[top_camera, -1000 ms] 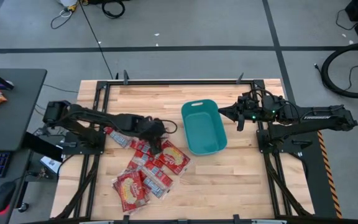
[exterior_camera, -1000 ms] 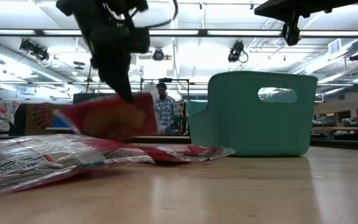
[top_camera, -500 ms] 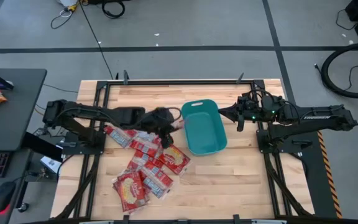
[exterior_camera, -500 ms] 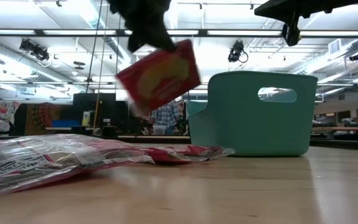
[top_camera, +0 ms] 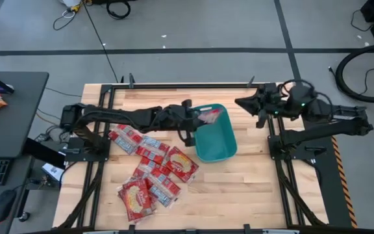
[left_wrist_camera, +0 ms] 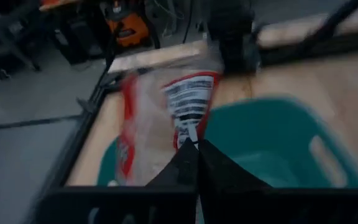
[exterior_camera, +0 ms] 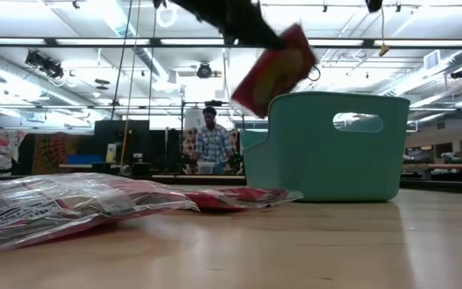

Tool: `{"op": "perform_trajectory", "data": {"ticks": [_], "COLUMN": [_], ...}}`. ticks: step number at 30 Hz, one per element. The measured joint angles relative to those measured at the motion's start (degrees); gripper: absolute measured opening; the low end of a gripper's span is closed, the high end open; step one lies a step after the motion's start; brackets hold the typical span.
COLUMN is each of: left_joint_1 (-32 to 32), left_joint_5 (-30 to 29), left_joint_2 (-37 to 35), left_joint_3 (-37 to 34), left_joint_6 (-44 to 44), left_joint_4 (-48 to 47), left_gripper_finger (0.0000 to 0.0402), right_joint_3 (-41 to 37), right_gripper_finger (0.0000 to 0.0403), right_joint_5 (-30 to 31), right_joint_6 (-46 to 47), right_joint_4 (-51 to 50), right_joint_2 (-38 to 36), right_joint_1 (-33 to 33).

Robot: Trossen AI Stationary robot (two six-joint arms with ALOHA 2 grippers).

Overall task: Sort popcorn bags into baskets
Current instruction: Put the red popcorn pack into the green bin

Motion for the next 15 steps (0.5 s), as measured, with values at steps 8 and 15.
{"op": "perform_trajectory", "data": {"ticks": [8, 15], "left_joint_1": [0.99, 1.54], "left_joint_5": [6.5, 7.73], "left_joint_2": [6.28, 11.72], "left_joint_3": [-0.09, 0.02], "left_joint_6": [16.76, 31.77], "left_joint_4": [4.34, 9.35], "left_gripper_finger": [0.0005, 0.0007], "right_joint_3": [1.33, 1.34], "right_gripper_finger": [0.0018, 0.0018], "right_joint_5": [0.0, 0.3], "right_joint_6": [0.62, 4.13], "right_joint_4": [-1.22, -3.85], "right_joint_2": [0.71, 2.33], "right_joint_1": [0.14, 0.64]}}
